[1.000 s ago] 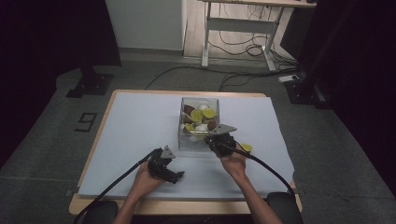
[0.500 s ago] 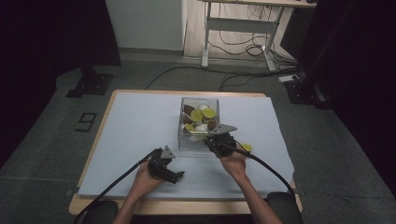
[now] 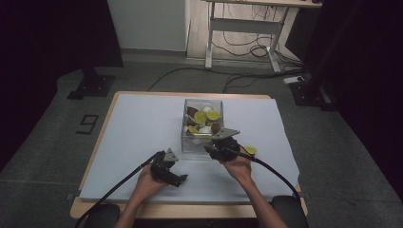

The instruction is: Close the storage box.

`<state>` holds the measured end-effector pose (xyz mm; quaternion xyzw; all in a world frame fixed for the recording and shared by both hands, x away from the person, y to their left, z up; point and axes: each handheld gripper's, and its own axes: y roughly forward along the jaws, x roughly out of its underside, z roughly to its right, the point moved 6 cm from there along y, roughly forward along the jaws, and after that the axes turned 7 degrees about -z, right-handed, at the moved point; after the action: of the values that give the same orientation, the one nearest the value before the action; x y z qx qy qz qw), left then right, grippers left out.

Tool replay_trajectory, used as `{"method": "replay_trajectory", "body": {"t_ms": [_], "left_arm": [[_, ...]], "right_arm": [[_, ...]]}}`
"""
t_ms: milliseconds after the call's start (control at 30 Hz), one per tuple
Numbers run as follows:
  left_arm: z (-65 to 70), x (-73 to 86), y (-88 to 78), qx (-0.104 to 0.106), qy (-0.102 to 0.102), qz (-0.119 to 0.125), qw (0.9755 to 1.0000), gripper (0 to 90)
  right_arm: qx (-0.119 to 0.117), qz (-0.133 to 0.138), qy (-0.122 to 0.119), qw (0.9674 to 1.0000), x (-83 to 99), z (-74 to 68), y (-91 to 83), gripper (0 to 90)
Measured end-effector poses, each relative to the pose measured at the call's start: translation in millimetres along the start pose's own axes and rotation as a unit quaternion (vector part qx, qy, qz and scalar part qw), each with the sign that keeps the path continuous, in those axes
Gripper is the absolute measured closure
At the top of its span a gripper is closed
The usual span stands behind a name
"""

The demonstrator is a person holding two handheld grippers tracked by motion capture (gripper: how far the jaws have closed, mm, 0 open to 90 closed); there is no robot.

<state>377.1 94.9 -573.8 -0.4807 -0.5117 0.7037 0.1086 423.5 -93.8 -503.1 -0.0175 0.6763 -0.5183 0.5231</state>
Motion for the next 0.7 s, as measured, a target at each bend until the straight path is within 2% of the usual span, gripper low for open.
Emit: {"method": "replay_trajectory", "body": {"t_ms": [167,333,700], "left_arm": [[0.0,0.0,0.0,0.000,0.000,0.000,1.0000,0.7],[0.0,0.0,0.0,0.000,0.000,0.000,1.0000,0.7],[-0.2,-0.1,-0.1,0.000,0.001,0.000,1.0000,0.7]], "right_arm": [[-0.009,-0.013,-0.004,0.9999,2.3,-2.8,-1.0,41.6],[-0.013,-0.019,-0.027,0.9994,4.1,-7.1,-3.8,32.5],[-0.020,-0.024,-0.031,0.9990,6.8,-10.7,-10.6,23.5]]}}
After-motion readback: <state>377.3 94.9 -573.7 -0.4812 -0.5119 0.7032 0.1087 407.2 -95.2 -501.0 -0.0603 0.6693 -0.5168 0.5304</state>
